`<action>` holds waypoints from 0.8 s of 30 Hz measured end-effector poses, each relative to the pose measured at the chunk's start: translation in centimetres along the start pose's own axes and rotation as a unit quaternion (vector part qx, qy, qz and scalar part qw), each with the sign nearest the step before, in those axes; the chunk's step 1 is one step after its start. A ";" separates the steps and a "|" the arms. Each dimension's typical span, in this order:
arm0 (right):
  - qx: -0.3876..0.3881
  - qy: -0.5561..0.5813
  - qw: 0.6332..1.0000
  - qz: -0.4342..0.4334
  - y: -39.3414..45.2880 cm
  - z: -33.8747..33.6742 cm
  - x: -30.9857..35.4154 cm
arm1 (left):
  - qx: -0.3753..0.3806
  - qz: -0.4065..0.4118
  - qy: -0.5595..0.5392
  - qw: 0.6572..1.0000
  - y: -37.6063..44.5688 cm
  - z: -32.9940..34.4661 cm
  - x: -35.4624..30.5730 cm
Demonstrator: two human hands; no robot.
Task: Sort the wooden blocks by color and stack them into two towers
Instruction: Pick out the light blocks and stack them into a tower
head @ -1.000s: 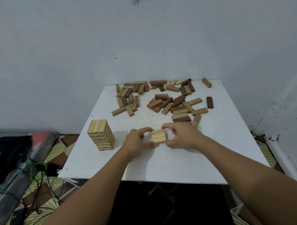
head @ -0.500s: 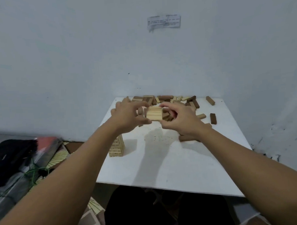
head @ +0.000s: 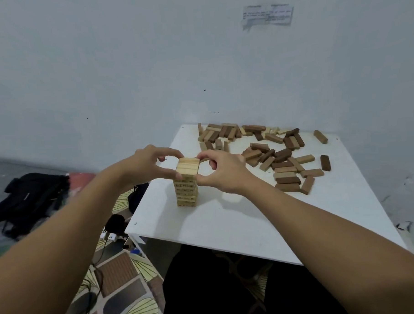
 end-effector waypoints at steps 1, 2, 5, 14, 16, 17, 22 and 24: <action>0.003 -0.002 1.000 0.004 0.1 0.2 0.0 | 0.000 0.002 -0.008 1.000 0.1 0.1 0.4; 0.007 -0.001 1.000 0.008 0.3 0.4 0.0 | 0.002 0.003 -0.011 1.000 0.1 0.2 0.8; 0.017 0.001 1.000 0.015 0.5 0.9 -0.1 | 0.012 0.000 -0.024 1.000 0.4 0.3 1.6; 0.027 0.010 0.999 0.019 0.7 1.0 -0.2 | 0.031 0.006 -0.080 0.996 1.2 0.7 2.4; 0.034 0.019 0.999 0.015 0.6 0.8 -0.2 | 0.035 0.008 -0.101 0.994 1.3 0.9 2.5; 0.037 0.022 0.999 0.013 0.6 0.8 -0.2 | 0.038 0.008 -0.113 0.993 1.3 0.9 2.6; 0.045 0.024 0.999 0.010 0.6 0.8 -0.3 | 0.044 0.003 -0.154 0.987 1.7 0.9 3.2; 0.051 0.024 0.998 0.010 0.7 0.9 -0.4 | 0.048 0.005 -0.150 0.988 1.8 0.9 3.1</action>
Point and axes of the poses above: each hand's wrist, its own y-axis towards the middle knuckle, its own z-axis out of the palm, x = y × z, the point moved 3 cm from there along y, towards the middle knuckle, and after that the axes turned 6 degrees about x, right-handed, at the moved point
